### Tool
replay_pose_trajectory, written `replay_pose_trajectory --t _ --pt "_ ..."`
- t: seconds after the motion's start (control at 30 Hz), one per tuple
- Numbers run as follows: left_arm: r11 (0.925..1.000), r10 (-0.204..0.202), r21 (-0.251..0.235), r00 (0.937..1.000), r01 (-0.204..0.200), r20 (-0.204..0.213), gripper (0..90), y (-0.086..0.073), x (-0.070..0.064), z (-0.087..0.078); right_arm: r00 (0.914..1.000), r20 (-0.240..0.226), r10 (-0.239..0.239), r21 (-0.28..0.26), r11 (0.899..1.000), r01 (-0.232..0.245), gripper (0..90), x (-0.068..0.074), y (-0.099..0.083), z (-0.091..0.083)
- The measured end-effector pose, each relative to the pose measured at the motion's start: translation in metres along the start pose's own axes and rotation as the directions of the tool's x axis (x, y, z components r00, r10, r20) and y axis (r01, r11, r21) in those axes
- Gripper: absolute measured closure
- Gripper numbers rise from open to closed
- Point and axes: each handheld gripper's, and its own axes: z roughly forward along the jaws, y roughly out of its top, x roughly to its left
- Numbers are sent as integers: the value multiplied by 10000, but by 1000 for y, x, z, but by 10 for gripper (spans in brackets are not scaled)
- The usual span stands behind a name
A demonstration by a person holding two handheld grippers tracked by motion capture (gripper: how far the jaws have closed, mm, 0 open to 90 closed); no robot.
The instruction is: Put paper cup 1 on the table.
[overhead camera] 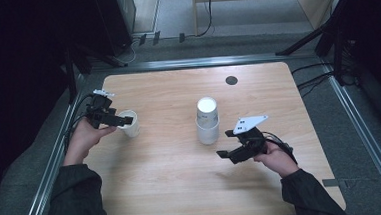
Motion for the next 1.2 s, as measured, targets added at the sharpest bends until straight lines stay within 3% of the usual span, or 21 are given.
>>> replay_pose_trajectory --t 0.17,0.27,0.33,0.63,0.93,1.07,1.17,1.2 --pt "9998 124 -144 9995 -120 280 125 1 -7 -5 9997 151 -182 11 9998 181 164 -1 6 -3" --pt "9995 237 -202 9990 -229 386 125 2 -14 -6 9991 -416 -69 139 9999 75 141 -4 10 -5" --pt "9992 352 -225 9983 -342 461 125 2 -19 -6 9986 -509 -159 210 9996 169 145 -4 12 -7" --pt "9967 764 -341 9932 -737 876 127 1 -40 -6 9988 3 -485 -56 9988 485 156 -11 21 -11" --pt "9939 1038 -495 9863 -982 1279 129 -1 -55 -9 9996 94 -251 39 9997 250 220 -22 30 -17" --pt "9924 1182 -512 9818 -1118 1485 130 -1 -60 -6 9999 -42 109 -29 9999 -109 231 -31 36 -22" --pt "9921 1224 -517 9722 -1142 1999 130 -1 -63 -5 9994 -227 269 149 9995 -265 254 -37 39 -23" --pt "9918 1244 -556 9715 -1154 2019 131 -1 -64 -5 9997 -180 193 265 9995 -188 255 -39 40 -23"
